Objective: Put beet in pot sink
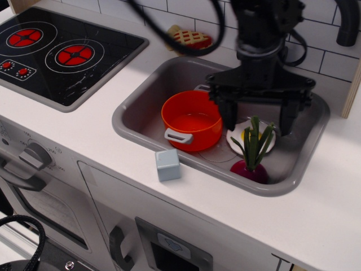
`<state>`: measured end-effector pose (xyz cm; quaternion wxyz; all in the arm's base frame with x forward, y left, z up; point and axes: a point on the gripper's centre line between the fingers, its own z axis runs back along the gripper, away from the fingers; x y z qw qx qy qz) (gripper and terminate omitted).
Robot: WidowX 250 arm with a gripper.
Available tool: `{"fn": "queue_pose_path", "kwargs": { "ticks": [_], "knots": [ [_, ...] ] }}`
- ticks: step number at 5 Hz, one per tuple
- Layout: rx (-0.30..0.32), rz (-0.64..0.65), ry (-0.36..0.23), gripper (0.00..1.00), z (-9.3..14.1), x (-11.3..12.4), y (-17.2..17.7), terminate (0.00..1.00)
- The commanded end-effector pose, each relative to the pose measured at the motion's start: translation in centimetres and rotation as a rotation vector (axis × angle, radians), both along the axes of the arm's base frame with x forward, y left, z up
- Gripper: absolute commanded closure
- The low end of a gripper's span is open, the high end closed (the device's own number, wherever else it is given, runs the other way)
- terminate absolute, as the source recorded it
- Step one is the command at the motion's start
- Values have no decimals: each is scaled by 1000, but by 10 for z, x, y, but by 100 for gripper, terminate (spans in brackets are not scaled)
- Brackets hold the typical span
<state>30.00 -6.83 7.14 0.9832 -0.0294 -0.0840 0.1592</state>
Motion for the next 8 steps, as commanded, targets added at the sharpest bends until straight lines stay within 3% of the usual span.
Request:
{"fn": "queue_pose_path", "kwargs": {
  "ticks": [1,2,3,4,5,6,7,8],
  "knots": [
    [58,35,-25,0,-12,16,-1,0],
    [60,45,-19,0,-19,12,0,0],
    [44,31,12,100,-22,7,0,0],
    [64,44,24,100,-19,8,3,0],
    [45,59,14,100,1,8,12,0],
    [15,138,-61,100,34,14,28,0],
    [62,300,-130,100,56,29,55,0],
    [136,375,-111,100,61,40,89,0]
  ]
}}
